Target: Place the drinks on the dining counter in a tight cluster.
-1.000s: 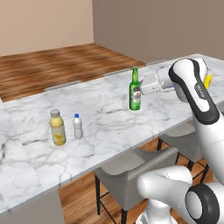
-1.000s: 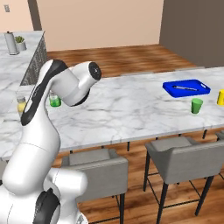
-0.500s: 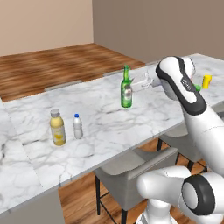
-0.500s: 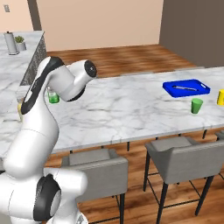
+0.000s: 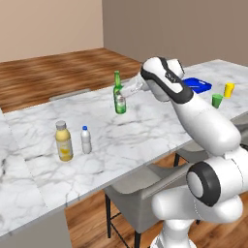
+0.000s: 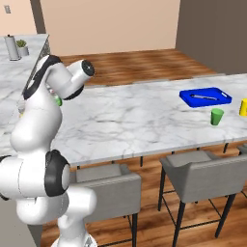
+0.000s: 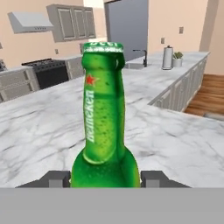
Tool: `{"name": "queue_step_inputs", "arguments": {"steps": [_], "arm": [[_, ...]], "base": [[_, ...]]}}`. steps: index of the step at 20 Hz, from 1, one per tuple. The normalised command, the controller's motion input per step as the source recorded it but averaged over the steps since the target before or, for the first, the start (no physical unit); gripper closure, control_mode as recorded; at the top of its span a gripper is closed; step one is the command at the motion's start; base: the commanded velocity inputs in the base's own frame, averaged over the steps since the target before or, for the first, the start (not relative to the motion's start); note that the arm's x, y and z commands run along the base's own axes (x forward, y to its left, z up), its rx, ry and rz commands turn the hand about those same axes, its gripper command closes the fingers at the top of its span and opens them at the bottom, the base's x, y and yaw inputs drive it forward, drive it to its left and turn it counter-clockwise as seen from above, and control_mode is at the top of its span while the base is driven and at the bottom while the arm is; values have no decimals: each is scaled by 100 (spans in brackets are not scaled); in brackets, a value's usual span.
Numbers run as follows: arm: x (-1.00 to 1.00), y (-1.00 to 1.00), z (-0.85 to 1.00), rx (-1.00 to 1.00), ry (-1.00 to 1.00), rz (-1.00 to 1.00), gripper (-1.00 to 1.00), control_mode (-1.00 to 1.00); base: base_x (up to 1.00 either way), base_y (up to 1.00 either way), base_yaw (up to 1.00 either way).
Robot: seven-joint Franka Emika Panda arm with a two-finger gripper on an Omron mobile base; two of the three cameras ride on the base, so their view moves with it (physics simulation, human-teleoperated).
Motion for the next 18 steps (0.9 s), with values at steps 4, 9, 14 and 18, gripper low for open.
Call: {"name": "queue_step_inputs", "arguments": {"steps": [4,9,14,18], "arm": [[8,2,-66,0,-5,0,100,-100],[22,0,-94,0,-5,0,100,-100],[33,4,-70,0,-5,0,100,-100],[48,7,-20,0,-1,0,100,-100]], "base": [[0,0,0],[0,0,0],[0,0,0],[0,0,0]]}}
